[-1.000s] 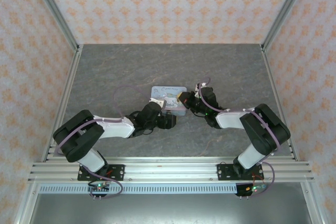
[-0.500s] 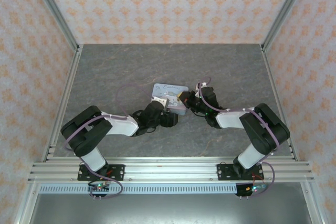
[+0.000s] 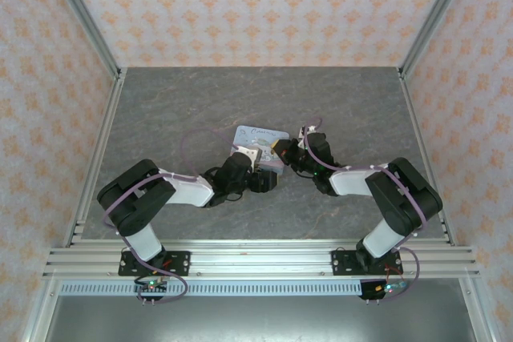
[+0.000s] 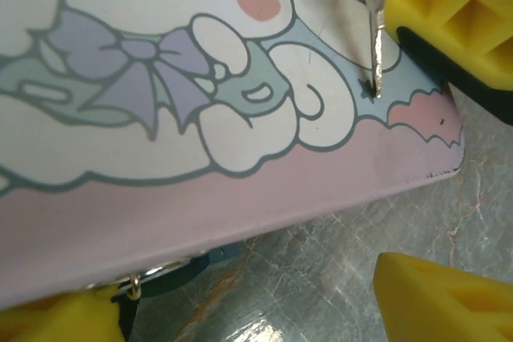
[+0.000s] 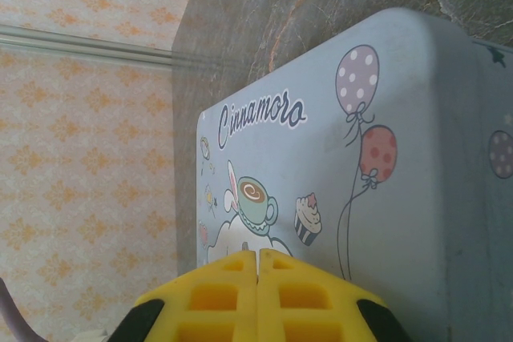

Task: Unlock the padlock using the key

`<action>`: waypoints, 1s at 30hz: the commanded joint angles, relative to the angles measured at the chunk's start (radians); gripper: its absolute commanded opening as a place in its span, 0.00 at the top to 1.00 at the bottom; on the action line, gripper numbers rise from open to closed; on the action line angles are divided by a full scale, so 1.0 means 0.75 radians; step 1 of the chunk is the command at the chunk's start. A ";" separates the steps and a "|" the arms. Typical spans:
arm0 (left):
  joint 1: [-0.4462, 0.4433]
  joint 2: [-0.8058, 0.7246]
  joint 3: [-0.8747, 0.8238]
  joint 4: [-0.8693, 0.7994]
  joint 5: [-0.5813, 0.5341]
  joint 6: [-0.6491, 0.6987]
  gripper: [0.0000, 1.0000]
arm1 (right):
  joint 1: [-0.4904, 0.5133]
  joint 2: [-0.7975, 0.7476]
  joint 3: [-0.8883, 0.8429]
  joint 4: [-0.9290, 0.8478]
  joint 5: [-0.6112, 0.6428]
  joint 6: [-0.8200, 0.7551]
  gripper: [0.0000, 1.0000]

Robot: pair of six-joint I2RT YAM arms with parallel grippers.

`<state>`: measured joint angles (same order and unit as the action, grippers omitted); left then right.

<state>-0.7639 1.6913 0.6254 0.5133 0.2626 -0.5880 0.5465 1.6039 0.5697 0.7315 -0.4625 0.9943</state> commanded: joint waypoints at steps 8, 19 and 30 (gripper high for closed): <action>0.027 0.058 -0.089 0.342 0.065 -0.271 0.23 | -0.008 0.029 0.018 0.008 0.018 -0.002 1.00; 0.027 0.128 -0.185 0.675 0.041 -0.524 0.24 | -0.013 0.028 0.019 0.016 0.017 0.002 1.00; 0.010 0.029 -0.212 0.650 0.002 -0.566 0.25 | -0.019 0.032 0.019 0.020 0.015 0.005 1.00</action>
<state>-0.7399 1.7599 0.4782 0.9691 0.2806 -0.9947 0.5396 1.6096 0.5701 0.7418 -0.4637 0.9947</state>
